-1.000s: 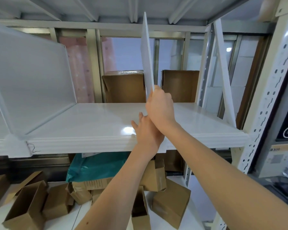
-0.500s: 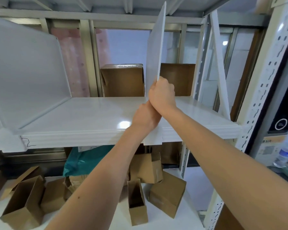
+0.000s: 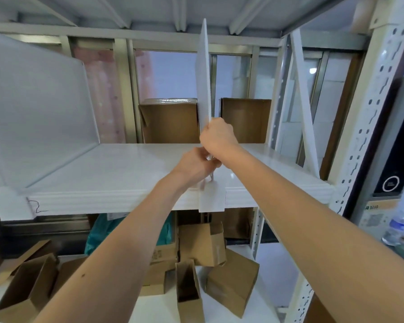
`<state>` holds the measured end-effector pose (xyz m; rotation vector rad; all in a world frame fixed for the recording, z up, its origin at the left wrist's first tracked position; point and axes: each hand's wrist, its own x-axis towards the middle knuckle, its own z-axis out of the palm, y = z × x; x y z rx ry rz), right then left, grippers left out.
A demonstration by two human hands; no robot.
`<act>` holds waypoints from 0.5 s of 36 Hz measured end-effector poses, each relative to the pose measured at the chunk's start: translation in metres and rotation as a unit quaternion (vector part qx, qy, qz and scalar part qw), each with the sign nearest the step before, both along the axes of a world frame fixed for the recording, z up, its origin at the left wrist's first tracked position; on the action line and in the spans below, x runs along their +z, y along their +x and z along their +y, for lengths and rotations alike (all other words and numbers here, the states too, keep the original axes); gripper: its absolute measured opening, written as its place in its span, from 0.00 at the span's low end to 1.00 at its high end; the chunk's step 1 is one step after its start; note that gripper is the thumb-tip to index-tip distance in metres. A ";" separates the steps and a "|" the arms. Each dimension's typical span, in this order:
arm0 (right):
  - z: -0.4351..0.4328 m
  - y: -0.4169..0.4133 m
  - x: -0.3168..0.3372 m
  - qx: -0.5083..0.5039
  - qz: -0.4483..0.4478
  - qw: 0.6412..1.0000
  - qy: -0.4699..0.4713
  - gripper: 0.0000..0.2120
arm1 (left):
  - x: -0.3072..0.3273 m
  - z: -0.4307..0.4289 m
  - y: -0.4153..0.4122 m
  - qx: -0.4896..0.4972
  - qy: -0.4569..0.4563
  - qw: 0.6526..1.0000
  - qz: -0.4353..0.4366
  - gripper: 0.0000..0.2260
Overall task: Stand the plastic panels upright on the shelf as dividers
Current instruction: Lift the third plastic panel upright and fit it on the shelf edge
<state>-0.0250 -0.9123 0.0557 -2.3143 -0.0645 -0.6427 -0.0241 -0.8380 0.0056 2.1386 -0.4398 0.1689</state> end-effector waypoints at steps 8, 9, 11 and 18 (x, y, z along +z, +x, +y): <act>-0.005 0.005 -0.003 -0.012 -0.002 0.999 0.041 0.11 | 0.000 -0.005 0.005 0.013 0.021 1.000 0.000 0.13; -0.005 0.004 -0.004 -0.014 -0.002 0.999 0.040 0.11 | -0.001 -0.005 0.006 0.018 0.026 1.000 -0.002 0.14; -0.005 0.004 -0.004 -0.016 -0.005 0.999 0.040 0.11 | -0.001 -0.005 0.005 0.018 0.031 0.999 -0.006 0.14; 0.000 0.001 -0.008 -0.013 -0.031 0.999 0.016 0.12 | -0.009 -0.011 0.008 0.060 0.130 0.985 -0.094 0.08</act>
